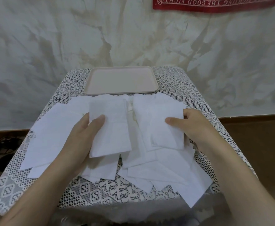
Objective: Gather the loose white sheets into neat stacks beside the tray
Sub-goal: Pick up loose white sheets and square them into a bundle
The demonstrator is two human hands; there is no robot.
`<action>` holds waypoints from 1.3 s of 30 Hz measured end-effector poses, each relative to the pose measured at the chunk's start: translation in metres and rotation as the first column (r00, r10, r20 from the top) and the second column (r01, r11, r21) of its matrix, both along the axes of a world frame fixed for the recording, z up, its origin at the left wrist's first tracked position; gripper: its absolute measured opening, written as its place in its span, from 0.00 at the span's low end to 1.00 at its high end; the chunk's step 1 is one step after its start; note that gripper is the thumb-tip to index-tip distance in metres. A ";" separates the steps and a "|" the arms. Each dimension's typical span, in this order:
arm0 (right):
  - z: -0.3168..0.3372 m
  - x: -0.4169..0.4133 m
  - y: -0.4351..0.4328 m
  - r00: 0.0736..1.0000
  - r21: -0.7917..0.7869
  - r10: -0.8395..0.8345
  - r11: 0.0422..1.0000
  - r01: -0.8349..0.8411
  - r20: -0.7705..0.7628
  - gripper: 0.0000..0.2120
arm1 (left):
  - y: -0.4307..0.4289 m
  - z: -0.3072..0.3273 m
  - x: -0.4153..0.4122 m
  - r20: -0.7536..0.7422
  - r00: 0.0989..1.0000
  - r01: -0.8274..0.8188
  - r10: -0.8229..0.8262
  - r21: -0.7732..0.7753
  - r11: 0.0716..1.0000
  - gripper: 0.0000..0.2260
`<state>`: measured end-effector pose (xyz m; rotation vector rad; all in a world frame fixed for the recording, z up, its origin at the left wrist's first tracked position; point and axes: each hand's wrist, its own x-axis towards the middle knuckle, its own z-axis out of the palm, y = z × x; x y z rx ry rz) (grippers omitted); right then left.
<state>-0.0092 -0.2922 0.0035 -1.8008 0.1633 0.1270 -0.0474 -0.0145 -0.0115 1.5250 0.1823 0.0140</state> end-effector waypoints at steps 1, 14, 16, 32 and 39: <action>0.001 -0.002 0.000 0.999 -0.023 0.026 0.999 -0.027 -0.023 0.03 | 0.000 0.000 0.000 0.003 1.000 0.000 0.000 0.004 1.000 0.12; 0.006 -0.009 0.000 1.000 -0.004 -0.006 1.000 0.006 -0.003 0.05 | 0.001 -0.004 -0.003 0.044 0.999 0.016 -0.018 0.034 0.999 0.11; 0.006 -0.012 0.001 0.998 0.041 0.014 0.999 -0.011 -0.069 0.06 | 0.001 -0.004 -0.004 0.047 0.999 0.017 -0.018 0.040 0.999 0.11; 0.022 -0.024 0.007 0.980 0.233 0.111 0.961 -0.148 0.167 0.08 | -0.008 0.003 -0.007 0.038 0.999 -0.008 0.007 0.027 1.000 0.12; 0.011 -0.029 0.047 0.971 0.046 0.178 0.981 -0.187 0.159 0.02 | -0.015 0.007 -0.012 0.049 0.999 -0.006 0.006 -0.019 1.000 0.15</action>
